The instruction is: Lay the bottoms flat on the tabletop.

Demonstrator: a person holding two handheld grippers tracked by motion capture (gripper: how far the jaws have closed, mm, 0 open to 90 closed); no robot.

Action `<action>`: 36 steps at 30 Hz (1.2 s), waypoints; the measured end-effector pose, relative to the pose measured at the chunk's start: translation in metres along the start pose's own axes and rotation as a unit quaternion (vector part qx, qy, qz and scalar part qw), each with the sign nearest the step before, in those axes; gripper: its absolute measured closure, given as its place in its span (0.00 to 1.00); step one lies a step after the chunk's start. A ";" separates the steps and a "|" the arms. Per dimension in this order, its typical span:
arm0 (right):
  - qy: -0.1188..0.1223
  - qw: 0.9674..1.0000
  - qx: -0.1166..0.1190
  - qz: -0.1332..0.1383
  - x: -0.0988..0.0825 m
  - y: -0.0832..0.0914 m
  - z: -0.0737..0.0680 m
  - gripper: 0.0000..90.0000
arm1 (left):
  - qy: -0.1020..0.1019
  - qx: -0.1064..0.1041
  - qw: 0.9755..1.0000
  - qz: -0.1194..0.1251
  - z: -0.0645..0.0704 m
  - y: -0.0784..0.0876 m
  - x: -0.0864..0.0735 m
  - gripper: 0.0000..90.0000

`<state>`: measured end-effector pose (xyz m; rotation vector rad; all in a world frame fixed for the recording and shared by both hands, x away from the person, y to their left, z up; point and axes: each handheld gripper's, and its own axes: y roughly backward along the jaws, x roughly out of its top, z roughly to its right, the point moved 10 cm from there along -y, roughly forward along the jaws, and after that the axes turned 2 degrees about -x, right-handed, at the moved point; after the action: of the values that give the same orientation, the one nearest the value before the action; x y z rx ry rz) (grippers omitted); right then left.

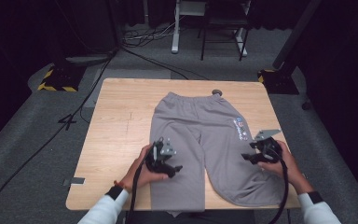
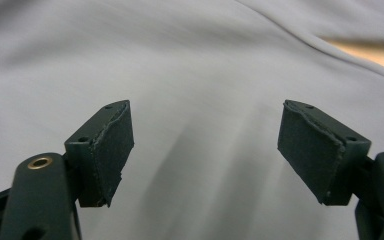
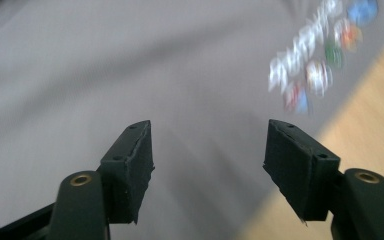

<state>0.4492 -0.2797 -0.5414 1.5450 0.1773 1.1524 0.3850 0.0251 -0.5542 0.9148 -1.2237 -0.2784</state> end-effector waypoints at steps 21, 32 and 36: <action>-0.044 0.998 -0.028 -0.023 -0.118 0.060 -0.020 0.43 | 0.012 0.014 1.000 0.003 0.018 0.023 -0.055 0.21; 0.057 0.994 0.085 -0.044 -0.112 0.082 -0.090 0.48 | 0.015 0.016 1.000 -0.006 0.024 0.025 -0.057 0.21; 0.077 0.995 0.068 -0.006 -0.081 0.091 -0.093 0.47 | 0.011 0.012 1.000 -0.005 0.026 0.024 -0.057 0.20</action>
<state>0.2980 -0.3017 -0.5238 1.5702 0.3748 1.2722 0.3350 0.0646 -0.5740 0.9427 -1.2044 -0.2615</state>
